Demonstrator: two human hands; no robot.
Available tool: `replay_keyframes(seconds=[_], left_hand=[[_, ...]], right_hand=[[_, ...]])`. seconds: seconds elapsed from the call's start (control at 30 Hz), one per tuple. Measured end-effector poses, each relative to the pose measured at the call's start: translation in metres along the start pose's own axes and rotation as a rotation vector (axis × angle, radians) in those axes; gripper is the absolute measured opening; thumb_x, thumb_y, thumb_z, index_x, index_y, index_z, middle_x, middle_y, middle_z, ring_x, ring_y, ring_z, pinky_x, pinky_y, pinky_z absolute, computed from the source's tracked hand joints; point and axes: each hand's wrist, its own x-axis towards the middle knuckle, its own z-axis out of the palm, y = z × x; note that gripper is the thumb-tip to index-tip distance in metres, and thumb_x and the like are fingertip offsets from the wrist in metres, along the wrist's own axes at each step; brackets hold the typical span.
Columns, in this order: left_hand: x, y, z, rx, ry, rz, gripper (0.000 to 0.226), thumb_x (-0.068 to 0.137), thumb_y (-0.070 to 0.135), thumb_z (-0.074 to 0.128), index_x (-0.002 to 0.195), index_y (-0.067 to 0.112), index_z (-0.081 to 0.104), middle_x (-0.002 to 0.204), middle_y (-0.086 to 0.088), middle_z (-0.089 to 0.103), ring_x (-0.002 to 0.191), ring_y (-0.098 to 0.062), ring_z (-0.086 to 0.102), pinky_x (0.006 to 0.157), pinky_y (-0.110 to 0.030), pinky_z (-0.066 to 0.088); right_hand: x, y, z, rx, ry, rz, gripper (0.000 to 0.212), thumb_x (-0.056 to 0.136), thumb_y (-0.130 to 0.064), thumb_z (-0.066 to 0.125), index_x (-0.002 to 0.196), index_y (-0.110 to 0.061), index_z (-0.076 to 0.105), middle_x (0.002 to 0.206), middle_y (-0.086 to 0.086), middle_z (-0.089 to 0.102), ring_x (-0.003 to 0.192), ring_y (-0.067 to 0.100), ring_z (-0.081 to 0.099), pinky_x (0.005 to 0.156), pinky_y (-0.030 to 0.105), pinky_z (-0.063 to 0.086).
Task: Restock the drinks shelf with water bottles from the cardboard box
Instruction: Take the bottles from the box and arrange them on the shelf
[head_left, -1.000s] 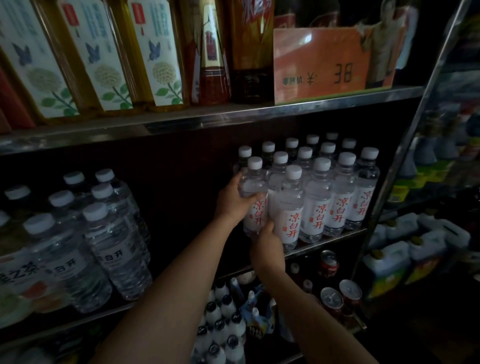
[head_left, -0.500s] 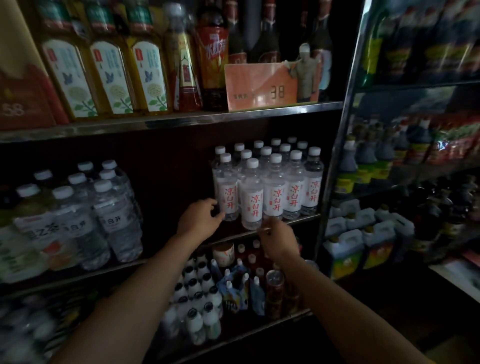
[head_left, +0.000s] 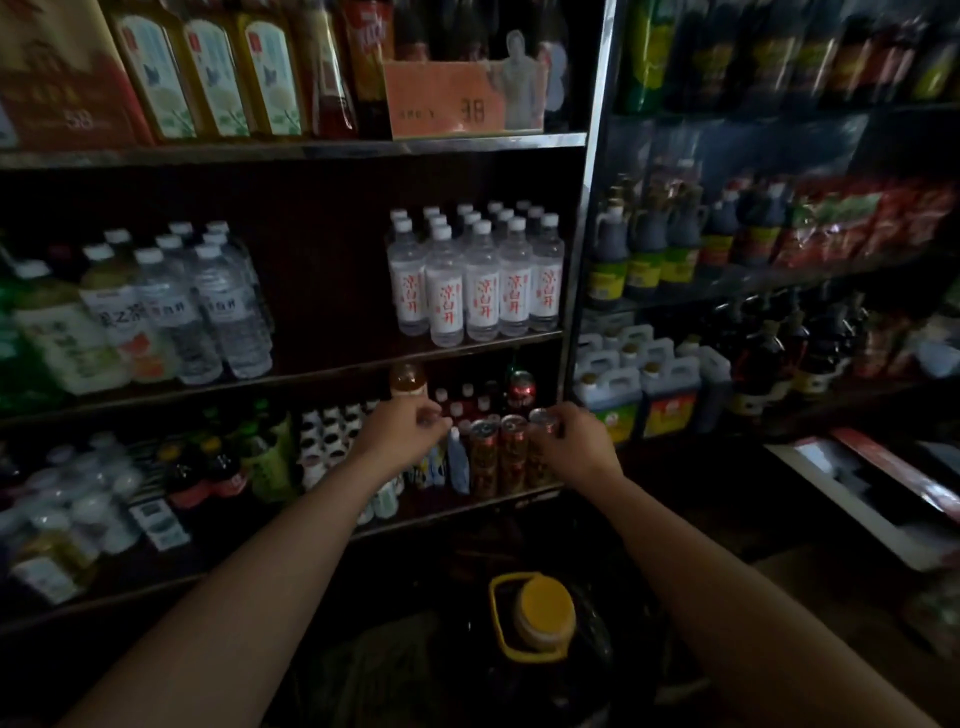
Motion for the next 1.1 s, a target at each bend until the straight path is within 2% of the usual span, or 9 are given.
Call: replay_keyframes(seconds=[0.13,0.3,0.4,0.5,0.63,0.73,0.87,0.93,1.1], left_hand=[[-0.031,0.016,0.015,0.029,-0.041,0.062,0.033,0.093,0.038,0.057,0.118,0.016,0.062,0.123,-0.001,0.061,0.11,-0.019,0.056,0.085,-0.03,0.045],[-0.059,0.025,0.043,-0.011,-0.103,0.087,0.032,0.091,0.039,0.058,0.115,0.017,0.064,0.113,0.001,0.065,0.101,-0.017,0.06,0.084,-0.031,0.049],[-0.082,0.028,0.068,-0.053,-0.169,0.093,0.034,0.092,0.037,0.058,0.118,0.016,0.064,0.115,0.0,0.065,0.104,-0.018,0.059,0.087,-0.032,0.049],[-0.11,0.035,0.1,-0.071,-0.205,0.103,0.031,0.092,0.034,0.058,0.116,0.015,0.065,0.111,0.001,0.065,0.105,-0.018,0.059,0.084,-0.03,0.048],[-0.145,0.041,0.156,-0.077,-0.21,0.104,0.021,0.091,0.034,0.059,0.106,0.021,0.067,0.101,0.005,0.067,0.096,-0.013,0.061,0.079,-0.028,0.05],[-0.17,0.047,0.204,-0.096,-0.254,0.114,0.018,0.091,0.033,0.059,0.101,0.021,0.068,0.096,0.006,0.066,0.092,-0.014,0.062,0.081,-0.033,0.053],[-0.198,0.051,0.273,-0.105,-0.325,0.136,0.016,0.091,0.03,0.06,0.1,0.019,0.068,0.092,0.007,0.065,0.089,-0.012,0.061,0.072,-0.023,0.047],[-0.21,0.046,0.31,-0.094,-0.394,0.118,0.018,0.092,0.03,0.06,0.104,0.019,0.067,0.094,0.007,0.065,0.089,-0.01,0.061,0.069,-0.018,0.045],[-0.239,0.003,0.417,-0.025,-0.558,0.063,0.024,0.091,0.03,0.061,0.113,0.02,0.064,0.099,0.009,0.062,0.095,-0.009,0.057,0.08,-0.026,0.048]], right_hand=[[-0.04,0.016,-0.015,0.037,0.059,-0.005,0.04,0.091,-0.044,0.057,0.118,-0.015,0.061,0.112,0.007,0.065,0.103,0.025,0.06,0.079,0.032,0.05],[-0.087,0.041,-0.027,0.105,0.087,0.086,0.038,0.09,-0.041,0.061,0.112,-0.01,0.062,0.107,0.006,0.067,0.1,0.025,0.062,0.084,0.037,0.052],[-0.119,0.067,-0.024,0.113,0.096,0.151,0.04,0.09,-0.041,0.061,0.117,-0.012,0.062,0.112,0.005,0.067,0.106,0.024,0.061,0.088,0.034,0.051],[-0.149,0.098,-0.02,0.131,0.126,0.231,0.04,0.09,-0.039,0.061,0.118,-0.01,0.062,0.113,0.007,0.067,0.106,0.024,0.061,0.08,0.027,0.045],[-0.199,0.147,-0.012,0.15,0.139,0.349,0.036,0.091,-0.037,0.06,0.113,-0.009,0.06,0.099,0.005,0.063,0.094,0.022,0.06,0.07,0.025,0.038],[-0.228,0.191,-0.008,0.178,0.114,0.405,0.031,0.092,-0.035,0.06,0.111,-0.01,0.06,0.098,0.001,0.062,0.085,0.015,0.058,0.069,0.029,0.047],[-0.259,0.254,-0.002,0.166,0.083,0.486,0.029,0.092,-0.035,0.06,0.11,-0.012,0.06,0.093,-0.002,0.058,0.082,0.013,0.057,0.058,0.021,0.04],[-0.275,0.285,0.006,0.169,0.041,0.526,0.028,0.092,-0.033,0.059,0.11,-0.012,0.059,0.095,-0.001,0.058,0.083,0.013,0.055,0.06,0.022,0.043],[-0.32,0.37,0.064,0.204,-0.02,0.633,0.034,0.092,-0.032,0.06,0.12,-0.013,0.056,0.108,0.0,0.06,0.093,0.013,0.058,0.07,0.024,0.048]])
